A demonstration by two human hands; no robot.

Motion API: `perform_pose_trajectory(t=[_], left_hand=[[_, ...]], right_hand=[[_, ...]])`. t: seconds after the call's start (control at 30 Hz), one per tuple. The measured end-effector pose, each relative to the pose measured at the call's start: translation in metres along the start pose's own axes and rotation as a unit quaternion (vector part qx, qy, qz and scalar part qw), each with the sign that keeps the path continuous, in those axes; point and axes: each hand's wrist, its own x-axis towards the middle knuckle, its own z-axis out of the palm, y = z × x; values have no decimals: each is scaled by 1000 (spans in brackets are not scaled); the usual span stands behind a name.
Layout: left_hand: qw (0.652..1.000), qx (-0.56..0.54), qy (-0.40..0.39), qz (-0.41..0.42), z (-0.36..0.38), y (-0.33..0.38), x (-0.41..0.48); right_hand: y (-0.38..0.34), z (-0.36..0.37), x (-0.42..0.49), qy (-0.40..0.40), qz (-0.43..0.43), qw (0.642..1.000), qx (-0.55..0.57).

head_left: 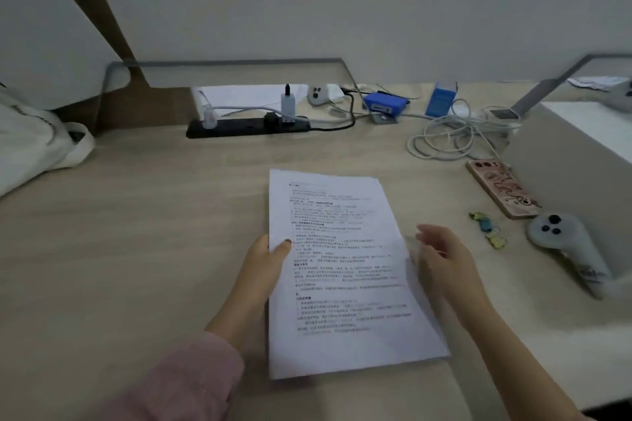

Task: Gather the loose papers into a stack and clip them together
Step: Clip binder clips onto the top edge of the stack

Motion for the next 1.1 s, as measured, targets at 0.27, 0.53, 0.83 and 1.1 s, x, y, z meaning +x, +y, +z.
perform_pose_trajectory(t=[0.27,0.53,0.83,1.1], left_hand=[[998,53,18,-22,10,-9,15],[987,141,67,21,-16,-11,13],[981,128,142,15,-71,-25,-13],[973,127,193,4,-98,-32,-29]], right_hand=[[48,-54,46,137,-42,957,-252],[58,-21,62,86,-109,956,-260],[18,55,43,-22,-249,938,-238],[-9,87,46,-24,-280,934,-219]])
